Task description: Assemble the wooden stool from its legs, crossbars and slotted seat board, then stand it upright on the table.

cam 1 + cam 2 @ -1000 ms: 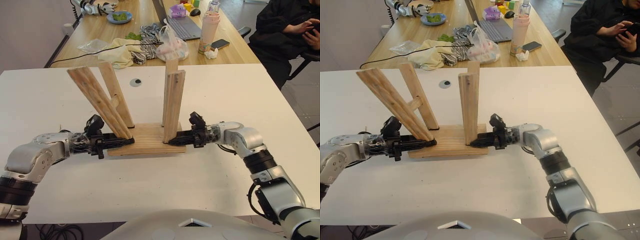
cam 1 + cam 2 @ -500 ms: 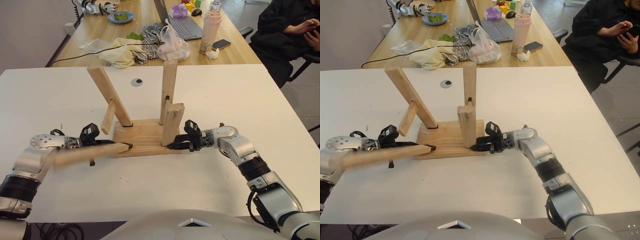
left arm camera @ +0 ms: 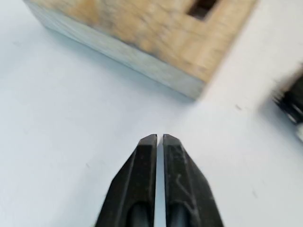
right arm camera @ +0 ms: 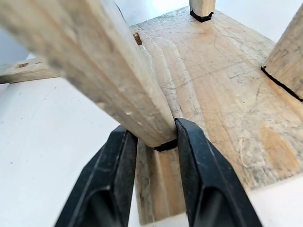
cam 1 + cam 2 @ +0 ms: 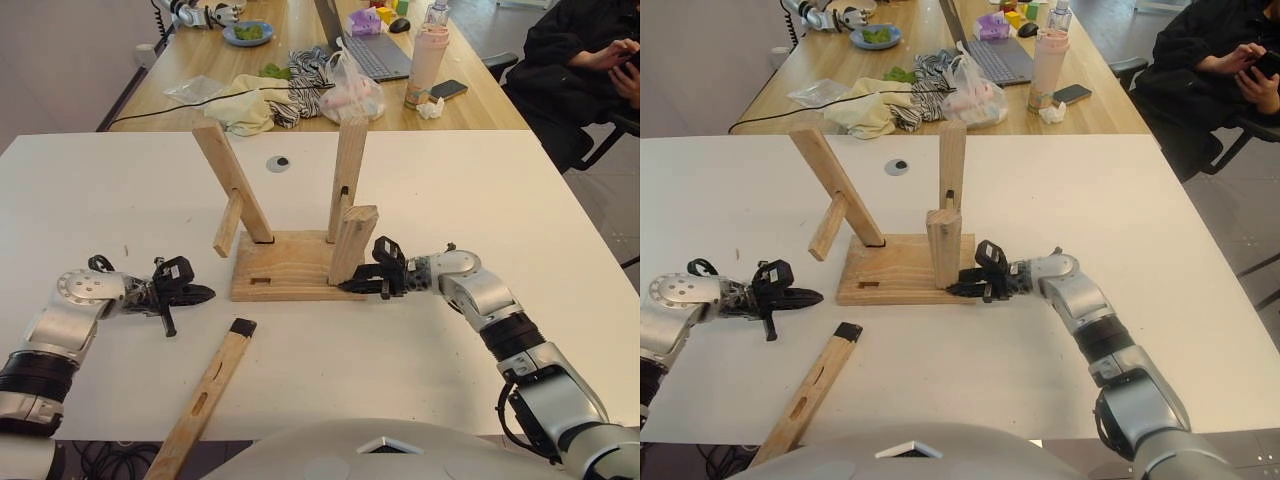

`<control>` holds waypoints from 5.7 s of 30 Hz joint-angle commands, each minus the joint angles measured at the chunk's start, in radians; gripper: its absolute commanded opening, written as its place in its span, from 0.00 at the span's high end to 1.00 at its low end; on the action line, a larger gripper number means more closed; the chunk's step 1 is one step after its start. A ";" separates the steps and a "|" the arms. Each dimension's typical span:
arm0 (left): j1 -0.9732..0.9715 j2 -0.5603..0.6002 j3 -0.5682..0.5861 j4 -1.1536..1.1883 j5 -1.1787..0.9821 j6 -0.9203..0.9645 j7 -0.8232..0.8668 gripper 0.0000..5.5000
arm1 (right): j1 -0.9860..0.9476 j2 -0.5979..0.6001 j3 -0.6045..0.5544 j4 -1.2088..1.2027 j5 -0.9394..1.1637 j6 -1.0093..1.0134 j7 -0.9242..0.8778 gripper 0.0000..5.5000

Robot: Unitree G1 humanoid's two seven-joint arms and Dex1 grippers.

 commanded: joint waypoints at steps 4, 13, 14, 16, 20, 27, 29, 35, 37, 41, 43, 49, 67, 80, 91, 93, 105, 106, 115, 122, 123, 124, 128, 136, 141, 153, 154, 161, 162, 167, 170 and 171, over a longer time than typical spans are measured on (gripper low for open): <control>0.078 0.201 0.136 -0.410 -0.341 0.559 -0.213 0.76 | 0.172 -0.029 -0.044 0.058 -0.085 0.095 -0.205 0.79; 0.311 0.200 0.232 -0.703 -0.259 0.698 0.071 0.51 | 0.386 0.095 -0.130 -0.247 -0.054 0.170 -0.545 0.80; 0.319 0.175 0.243 -0.735 -0.271 0.741 0.116 0.49 | 0.409 0.107 -0.137 -0.282 -0.053 0.177 -0.581 0.80; 0.309 0.112 0.275 -0.778 -0.318 0.854 0.199 0.46 | 0.438 0.126 -0.146 -0.327 -0.056 0.189 -0.637 0.80; 0.282 0.079 0.309 -0.837 -0.388 1.021 0.278 0.46 | 0.448 0.151 -0.142 -0.348 -0.060 0.198 -0.703 0.80; 0.350 0.085 0.232 -0.945 -0.363 1.109 0.399 0.46 | 0.437 0.161 -0.107 -0.341 -0.090 0.181 -0.714 0.80; 0.366 0.065 0.215 -0.941 -0.344 1.114 0.446 0.46 | 0.438 0.164 -0.099 -0.349 -0.092 0.182 -0.713 0.80; 0.408 0.123 0.109 -0.822 -0.151 0.921 0.531 0.46 | 0.434 0.168 -0.073 -0.356 -0.104 0.163 -0.715 0.80; 0.397 0.142 0.085 -0.748 -0.096 0.812 0.503 0.51 | 0.423 0.170 -0.075 -0.352 -0.108 0.159 -0.713 0.80; 0.229 0.052 -0.138 -0.416 0.100 0.500 0.450 0.59 | 0.390 0.171 -0.068 -0.327 -0.119 0.148 -0.697 0.80; 0.173 0.041 -0.203 -0.336 0.176 0.364 0.400 0.63 | 0.360 0.170 -0.061 -0.307 -0.123 0.145 -0.677 0.80; -0.116 -0.081 -0.319 0.019 0.342 -0.113 0.229 0.64 | 0.230 0.132 -0.047 -0.243 -0.111 0.134 -0.555 0.80; -0.023 0.105 0.100 -0.241 0.002 0.088 -0.024 0.43 | 0.162 -0.069 -0.132 -0.227 -0.102 0.160 -0.286 0.58; -0.327 0.056 -0.048 0.668 0.314 -0.377 -0.167 0.43 | 0.151 -0.224 -0.146 -0.251 -0.108 0.122 -0.107 0.58; -0.534 0.066 -0.006 0.827 0.317 -0.319 -0.350 0.43 | 0.130 -0.206 -0.217 -0.203 -0.094 0.105 -0.097 0.58; -0.527 0.072 -0.015 0.827 0.329 -0.303 -0.388 0.43 | 0.125 -0.199 -0.217 -0.190 -0.100 0.096 -0.104 0.58; -0.389 0.086 0.115 0.885 0.250 -0.358 -0.274 0.43 | 0.143 -0.203 -0.220 -0.174 -0.104 0.072 -0.122 0.58; -0.385 0.081 0.133 0.886 0.235 -0.365 -0.272 0.43 | 0.145 -0.206 -0.221 -0.174 -0.103 0.071 -0.121 0.58; -0.261 0.046 0.109 0.931 0.311 -0.485 -0.093 0.43 | 0.135 -0.219 -0.214 -0.160 -0.108 0.067 -0.099 0.58; -0.244 -0.011 0.141 0.906 0.247 -0.438 -0.119 0.43 | 0.135 -0.220 -0.211 -0.157 -0.116 0.070 -0.091 0.58; -0.252 -0.018 0.149 0.886 0.232 -0.412 -0.128 0.43 | 0.140 -0.217 -0.211 -0.162 -0.115 0.073 -0.094 0.58; -0.255 -0.030 0.154 0.850 0.214 -0.391 -0.140 0.40 | 0.146 -0.212 -0.210 -0.168 -0.114 0.075 -0.098 0.58; -0.235 -0.064 0.166 0.658 0.136 -0.274 -0.199 0.30 | 0.156 -0.205 -0.211 -0.180 -0.111 0.084 -0.102 0.58; -0.346 -0.012 0.210 0.667 0.139 -0.241 -0.138 0.25 | 0.156 -0.212 -0.209 -0.187 -0.109 0.090 -0.094 0.58; -0.385 -0.097 0.133 0.804 0.229 -0.274 -0.102 0.25 | 0.133 -0.213 -0.200 -0.166 -0.116 0.085 -0.080 0.58; -0.263 -0.104 0.033 0.848 0.303 -0.336 -0.174 0.44 | 0.103 -0.201 -0.206 -0.133 -0.129 0.067 -0.077 0.58; -0.256 -0.099 0.035 0.837 0.297 -0.340 -0.178 0.47 | 0.111 -0.201 -0.215 -0.138 -0.125 0.066 -0.084 0.58; -0.309 -0.018 0.029 0.677 0.269 -0.267 -0.282 0.63 | 0.078 -0.136 -0.340 -0.220 0.068 0.221 -0.097 0.58; -0.330 0.001 0.032 0.633 0.246 -0.209 -0.336 0.64 | 0.080 -0.133 -0.347 -0.242 0.094 0.242 -0.093 0.58; -0.411 0.146 -0.048 0.367 0.080 0.051 -0.414 0.64 | 0.118 -0.115 -0.331 -0.321 0.128 0.277 -0.121 0.58; -0.409 0.235 -0.088 0.242 -0.042 0.157 -0.414 0.64 | 0.117 -0.118 -0.393 -0.326 0.138 0.272 -0.165 0.58; -0.404 0.267 -0.094 0.218 -0.096 0.187 -0.414 0.64 | 0.110 -0.126 -0.432 -0.322 0.145 0.264 -0.185 0.58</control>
